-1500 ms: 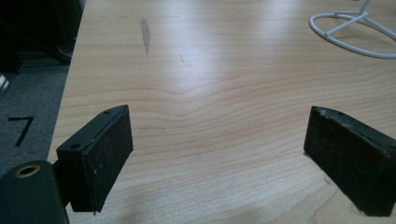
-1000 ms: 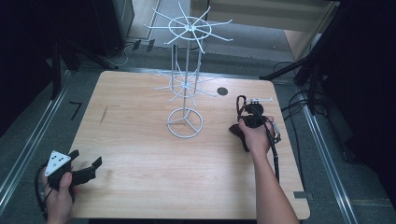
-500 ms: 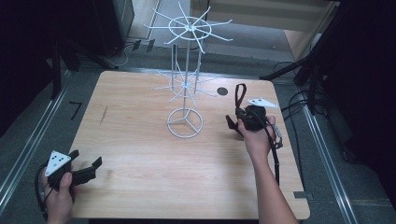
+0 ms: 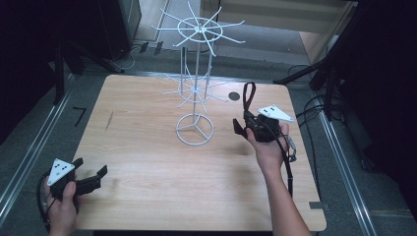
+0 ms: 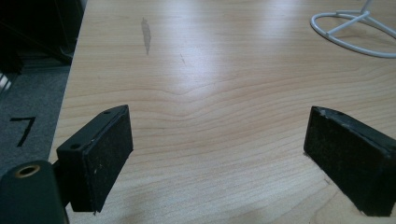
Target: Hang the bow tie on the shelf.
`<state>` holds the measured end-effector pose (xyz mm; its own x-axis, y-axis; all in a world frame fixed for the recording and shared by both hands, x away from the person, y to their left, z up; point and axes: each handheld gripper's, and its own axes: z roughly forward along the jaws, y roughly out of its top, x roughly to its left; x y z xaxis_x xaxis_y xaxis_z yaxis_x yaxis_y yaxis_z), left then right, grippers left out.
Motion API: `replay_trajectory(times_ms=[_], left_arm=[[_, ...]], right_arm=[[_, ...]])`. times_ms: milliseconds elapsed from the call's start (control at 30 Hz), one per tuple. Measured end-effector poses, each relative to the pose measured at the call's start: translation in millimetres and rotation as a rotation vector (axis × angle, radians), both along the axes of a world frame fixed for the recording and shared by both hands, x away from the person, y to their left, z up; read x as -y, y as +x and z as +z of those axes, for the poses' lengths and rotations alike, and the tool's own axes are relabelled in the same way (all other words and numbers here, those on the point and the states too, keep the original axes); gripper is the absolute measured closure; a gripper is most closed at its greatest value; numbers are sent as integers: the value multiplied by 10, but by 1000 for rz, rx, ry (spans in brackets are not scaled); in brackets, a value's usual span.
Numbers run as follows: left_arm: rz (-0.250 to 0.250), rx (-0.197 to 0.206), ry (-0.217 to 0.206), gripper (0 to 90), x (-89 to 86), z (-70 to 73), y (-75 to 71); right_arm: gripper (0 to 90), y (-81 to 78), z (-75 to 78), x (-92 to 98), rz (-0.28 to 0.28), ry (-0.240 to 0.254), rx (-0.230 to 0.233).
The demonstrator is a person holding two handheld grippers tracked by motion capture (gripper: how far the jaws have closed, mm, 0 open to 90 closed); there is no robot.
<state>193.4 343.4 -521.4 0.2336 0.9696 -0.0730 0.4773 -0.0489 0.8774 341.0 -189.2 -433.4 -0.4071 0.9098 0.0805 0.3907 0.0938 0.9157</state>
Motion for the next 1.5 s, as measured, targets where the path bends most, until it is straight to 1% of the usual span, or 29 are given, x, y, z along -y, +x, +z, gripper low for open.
replay_trajectory(times_ms=[67,167,200,300,533,633,867,1033,1267,1400,1467,1500], left_arm=[[1,0,0,89,-1,0,0],[0,1,-3,89,-2,-1,1],[-1,0,-3,89,-2,-1,0],[0,0,-4,89,-2,-1,1],[1,0,0,89,0,0,0],[1,1,-4,89,-2,-2,1],[0,0,-2,88,-2,-1,0],[0,0,-4,88,0,-1,2],[-1,0,-1,89,-2,0,0],[-1,1,-1,88,-2,0,0],[1,1,-1,89,-3,0,-1],[2,2,-2,89,-4,0,-1]], right_arm=[[900,-48,17,-1,10,12,16],[900,-81,25,-4,14,17,20],[900,-110,27,-12,20,19,28],[900,-140,31,-23,27,18,31],[900,-242,68,-66,54,17,57],[900,-297,98,-97,69,17,75],[900,-357,134,-138,87,19,95],[900,-404,152,-197,113,30,97],[900,-427,153,-257,131,27,95],[900,-437,144,-317,154,30,85],[900,-434,141,-327,154,28,81],[900,-421,132,-340,158,35,72]])
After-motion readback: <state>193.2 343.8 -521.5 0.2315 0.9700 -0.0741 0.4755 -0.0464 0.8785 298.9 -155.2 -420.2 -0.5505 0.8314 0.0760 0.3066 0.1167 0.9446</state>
